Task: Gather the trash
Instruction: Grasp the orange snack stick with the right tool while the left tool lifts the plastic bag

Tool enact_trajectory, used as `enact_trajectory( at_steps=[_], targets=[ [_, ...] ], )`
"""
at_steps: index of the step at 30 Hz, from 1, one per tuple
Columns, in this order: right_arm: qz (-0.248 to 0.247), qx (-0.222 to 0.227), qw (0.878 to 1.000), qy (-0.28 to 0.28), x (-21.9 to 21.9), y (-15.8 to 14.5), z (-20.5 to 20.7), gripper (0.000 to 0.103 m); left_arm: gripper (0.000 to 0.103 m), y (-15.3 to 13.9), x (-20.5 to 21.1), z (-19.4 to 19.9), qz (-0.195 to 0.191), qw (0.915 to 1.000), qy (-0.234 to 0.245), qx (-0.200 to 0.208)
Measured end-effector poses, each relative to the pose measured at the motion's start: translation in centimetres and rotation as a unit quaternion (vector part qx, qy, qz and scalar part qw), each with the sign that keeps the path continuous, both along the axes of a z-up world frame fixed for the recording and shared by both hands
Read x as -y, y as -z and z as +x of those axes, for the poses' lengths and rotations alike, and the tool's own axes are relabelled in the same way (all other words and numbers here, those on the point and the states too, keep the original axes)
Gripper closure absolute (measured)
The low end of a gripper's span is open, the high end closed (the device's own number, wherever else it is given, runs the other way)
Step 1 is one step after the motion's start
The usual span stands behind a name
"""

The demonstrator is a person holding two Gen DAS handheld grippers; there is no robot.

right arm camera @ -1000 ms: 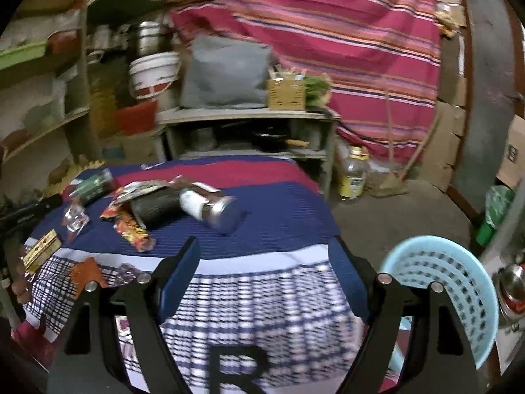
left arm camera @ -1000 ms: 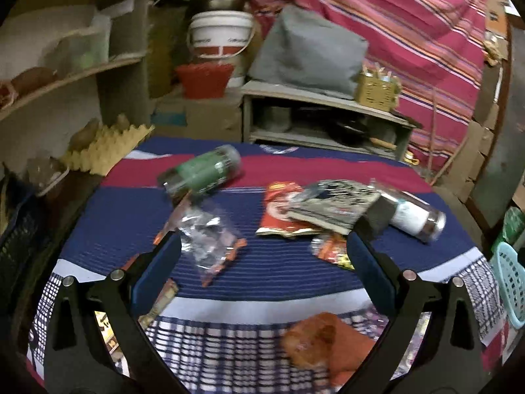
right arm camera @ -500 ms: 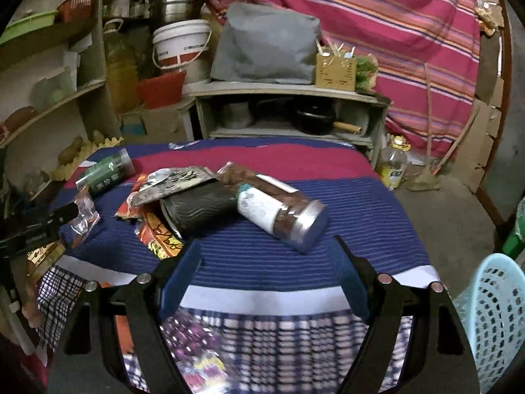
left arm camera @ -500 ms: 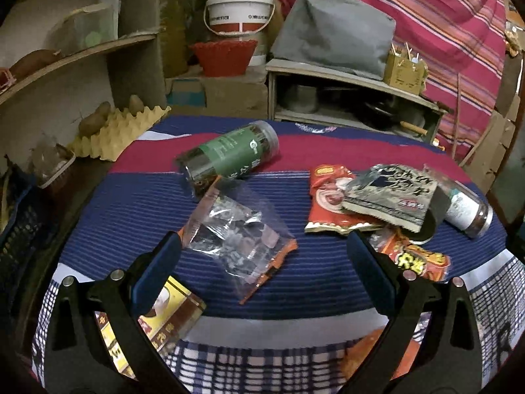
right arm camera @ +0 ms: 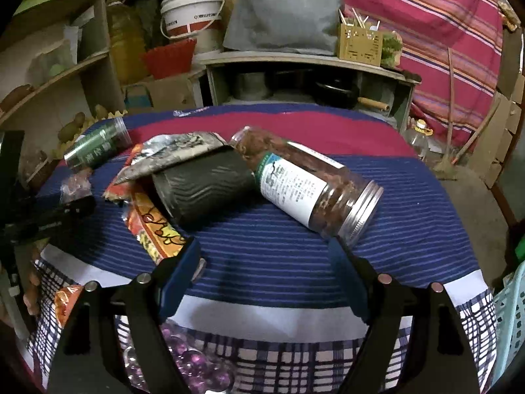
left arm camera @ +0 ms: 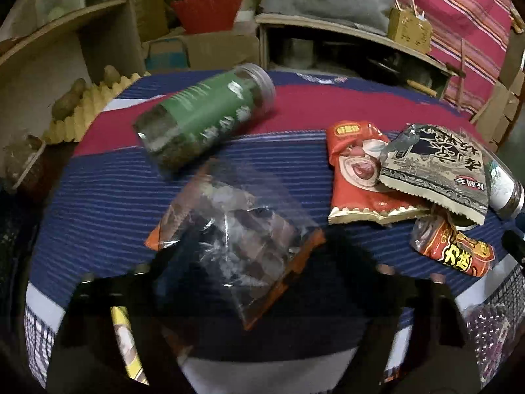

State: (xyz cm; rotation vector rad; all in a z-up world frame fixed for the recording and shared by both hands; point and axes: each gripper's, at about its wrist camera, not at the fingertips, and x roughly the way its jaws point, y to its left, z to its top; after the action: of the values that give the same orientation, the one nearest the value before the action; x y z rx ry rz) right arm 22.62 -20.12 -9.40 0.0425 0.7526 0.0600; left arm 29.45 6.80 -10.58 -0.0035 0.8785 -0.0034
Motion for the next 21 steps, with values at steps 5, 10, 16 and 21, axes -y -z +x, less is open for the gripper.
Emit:
enact_trajectory(
  at_steps=[5,10,16,21],
  targets=[
    [0.006,-0.005,1.000,-0.002,0.0,0.3,0.0,0.024,0.046,-0.3,0.4,-0.3,0.012,0.9998,0.008,0.012],
    [0.012,-0.008,1.000,-0.009,-0.6,0.4,0.0,0.024,0.063,-1.0,0.4,-1.0,0.004,0.9996,0.024,0.015],
    [0.012,-0.009,1.000,-0.024,-2.0,0.4,-0.2,0.024,0.079,-1.8,0.6,-2.2,0.006,0.9990,0.038,0.022],
    [0.015,-0.016,0.999,-0.040,-3.6,0.6,-0.2,0.024,0.081,-3.2,0.8,-3.6,0.008,0.9979,0.049,0.041]
  ],
)
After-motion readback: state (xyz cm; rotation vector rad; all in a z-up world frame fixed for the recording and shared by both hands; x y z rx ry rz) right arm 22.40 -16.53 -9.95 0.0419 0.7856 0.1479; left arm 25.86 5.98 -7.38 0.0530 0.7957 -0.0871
